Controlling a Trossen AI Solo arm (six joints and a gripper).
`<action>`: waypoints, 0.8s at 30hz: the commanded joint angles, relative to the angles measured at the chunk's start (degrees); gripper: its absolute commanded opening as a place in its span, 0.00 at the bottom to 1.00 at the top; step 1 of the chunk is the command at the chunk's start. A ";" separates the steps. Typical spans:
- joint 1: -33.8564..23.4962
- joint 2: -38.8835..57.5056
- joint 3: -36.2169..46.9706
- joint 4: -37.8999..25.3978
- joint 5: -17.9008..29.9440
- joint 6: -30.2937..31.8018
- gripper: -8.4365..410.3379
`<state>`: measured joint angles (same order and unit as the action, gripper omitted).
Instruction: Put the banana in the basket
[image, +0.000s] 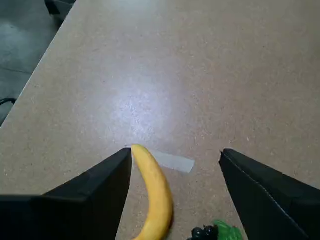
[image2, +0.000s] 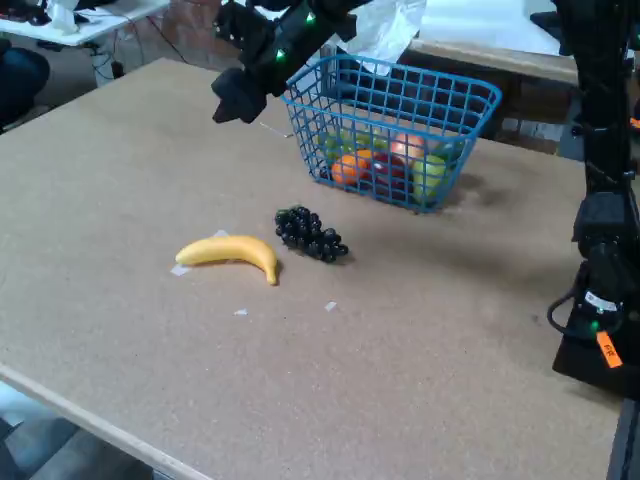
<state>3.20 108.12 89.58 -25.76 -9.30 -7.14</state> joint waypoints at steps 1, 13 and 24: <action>0.92 4.96 -0.02 0.55 -0.31 2.97 0.62; 1.90 14.95 -0.02 -0.11 -3.37 5.46 0.62; 1.92 15.08 -0.02 -1.77 -3.08 3.78 0.62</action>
<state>5.10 123.22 89.56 -26.89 -12.23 -2.90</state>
